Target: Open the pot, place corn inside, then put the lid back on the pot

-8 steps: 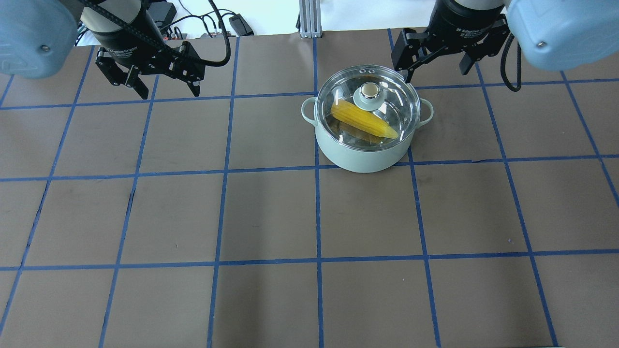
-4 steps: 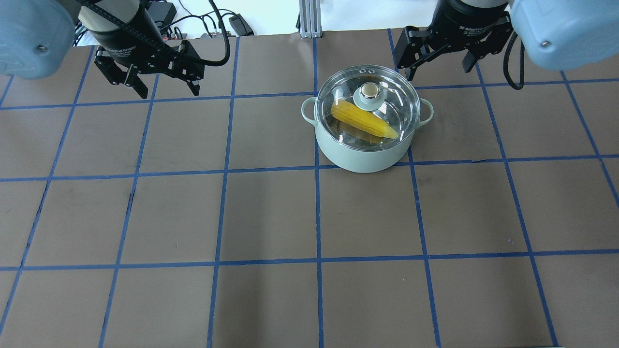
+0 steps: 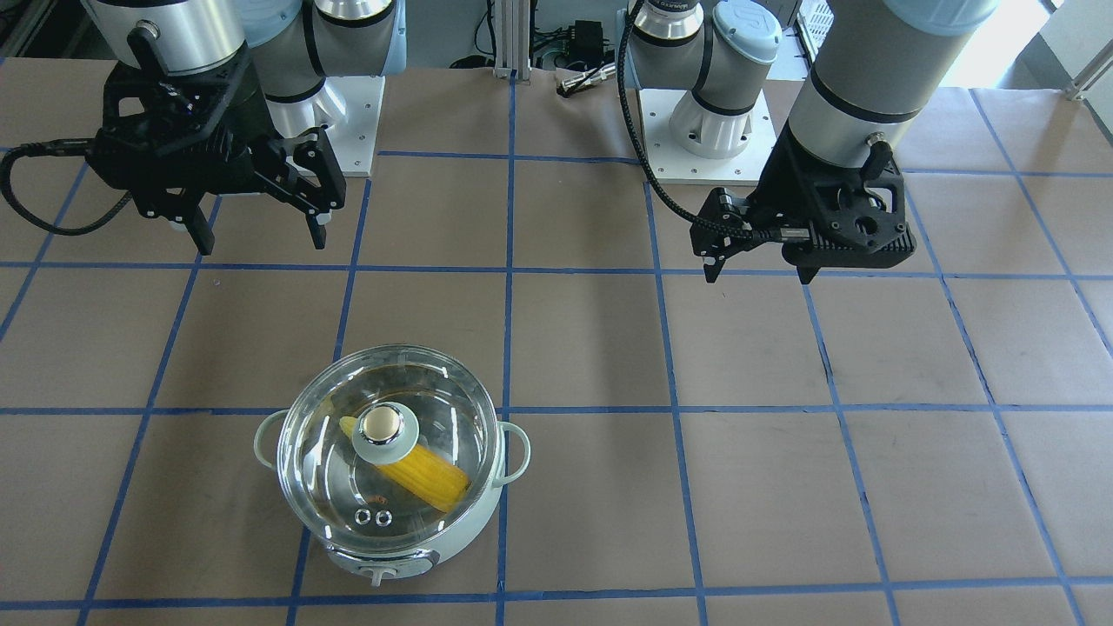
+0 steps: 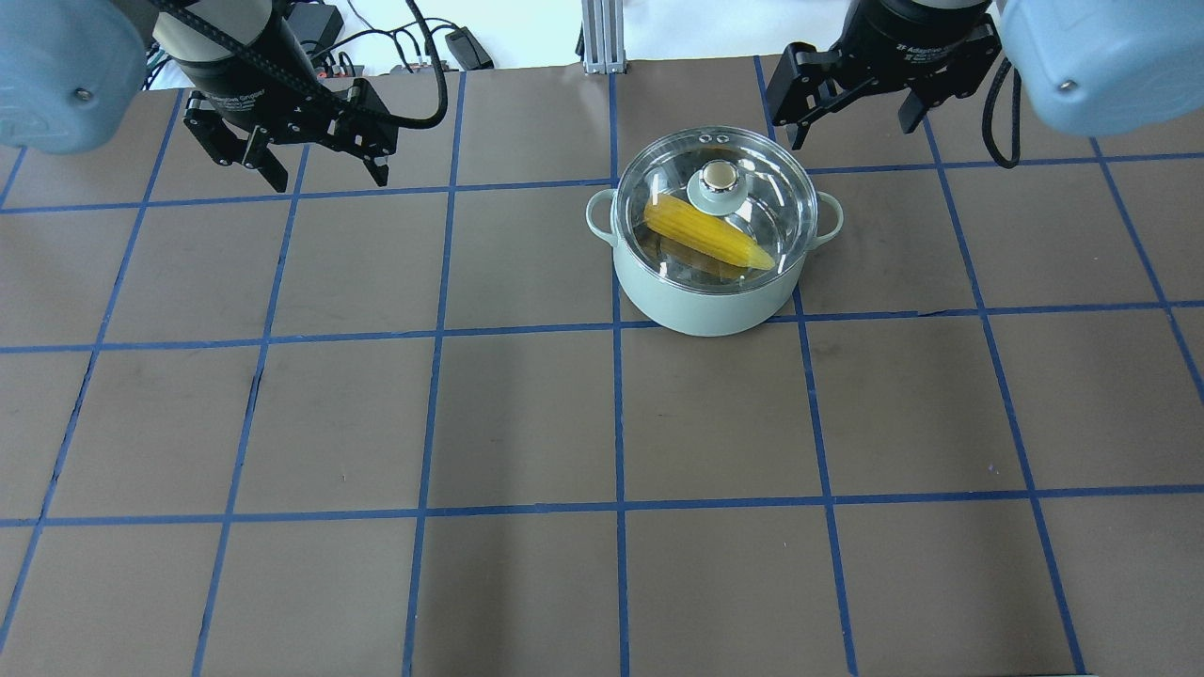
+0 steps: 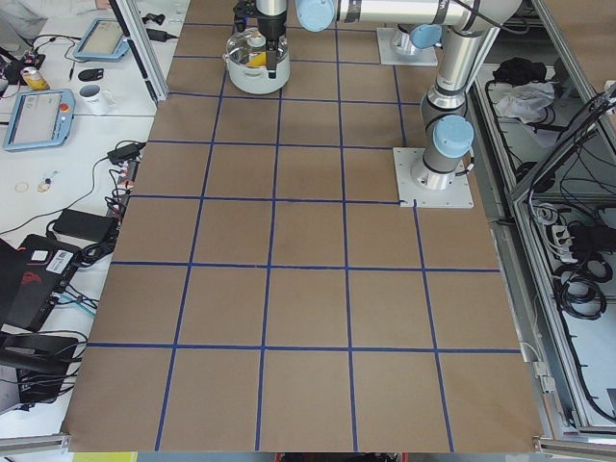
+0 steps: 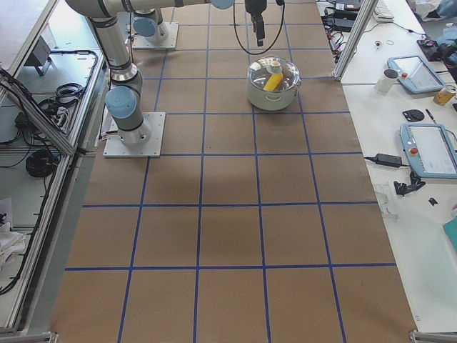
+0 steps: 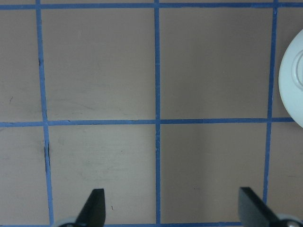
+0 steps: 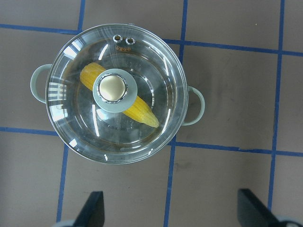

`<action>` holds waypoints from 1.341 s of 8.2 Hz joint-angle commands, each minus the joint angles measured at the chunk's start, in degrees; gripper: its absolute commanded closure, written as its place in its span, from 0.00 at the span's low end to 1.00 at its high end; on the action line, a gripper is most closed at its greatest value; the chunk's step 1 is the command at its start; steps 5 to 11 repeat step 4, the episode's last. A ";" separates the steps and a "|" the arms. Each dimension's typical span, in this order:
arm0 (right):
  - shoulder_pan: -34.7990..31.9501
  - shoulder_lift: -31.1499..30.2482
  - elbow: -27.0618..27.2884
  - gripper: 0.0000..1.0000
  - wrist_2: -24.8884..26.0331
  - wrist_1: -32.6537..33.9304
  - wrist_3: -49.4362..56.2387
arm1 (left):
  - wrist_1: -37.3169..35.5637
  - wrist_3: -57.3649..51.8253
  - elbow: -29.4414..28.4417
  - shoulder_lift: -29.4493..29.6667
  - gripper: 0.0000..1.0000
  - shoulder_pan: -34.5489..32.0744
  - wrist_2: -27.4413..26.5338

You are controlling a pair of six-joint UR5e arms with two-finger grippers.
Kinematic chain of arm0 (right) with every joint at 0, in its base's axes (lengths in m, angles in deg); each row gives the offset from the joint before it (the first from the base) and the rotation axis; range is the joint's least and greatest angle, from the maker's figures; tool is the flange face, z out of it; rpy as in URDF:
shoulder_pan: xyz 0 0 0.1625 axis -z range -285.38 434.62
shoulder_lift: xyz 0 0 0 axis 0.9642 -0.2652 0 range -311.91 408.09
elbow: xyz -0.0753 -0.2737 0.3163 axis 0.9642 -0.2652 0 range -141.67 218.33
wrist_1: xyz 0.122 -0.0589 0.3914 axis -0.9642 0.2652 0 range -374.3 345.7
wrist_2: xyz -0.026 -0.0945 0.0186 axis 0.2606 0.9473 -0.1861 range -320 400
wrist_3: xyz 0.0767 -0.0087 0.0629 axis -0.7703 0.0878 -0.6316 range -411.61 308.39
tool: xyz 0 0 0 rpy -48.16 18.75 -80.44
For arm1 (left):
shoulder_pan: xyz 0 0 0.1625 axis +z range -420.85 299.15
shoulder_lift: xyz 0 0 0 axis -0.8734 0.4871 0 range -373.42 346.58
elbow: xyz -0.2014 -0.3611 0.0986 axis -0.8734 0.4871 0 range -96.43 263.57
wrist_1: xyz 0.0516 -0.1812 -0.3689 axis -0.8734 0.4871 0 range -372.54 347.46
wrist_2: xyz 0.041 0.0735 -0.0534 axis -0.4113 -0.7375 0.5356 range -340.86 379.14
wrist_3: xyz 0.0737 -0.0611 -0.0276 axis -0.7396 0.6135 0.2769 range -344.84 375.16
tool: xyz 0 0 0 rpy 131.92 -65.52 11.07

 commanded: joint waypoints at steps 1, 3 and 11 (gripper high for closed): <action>0.06 0.12 0.02 0.00 -0.06 0.82 0.10 | 0.08 -0.05 0.03 0.03 0.00 0.00 -0.12; 0.06 0.12 0.02 0.00 -0.15 1.17 0.28 | 0.08 -0.05 0.03 0.12 0.00 0.00 -0.13; 0.15 0.30 -0.07 0.00 -0.06 1.78 0.36 | 0.08 -0.05 0.11 0.12 0.00 0.00 -0.13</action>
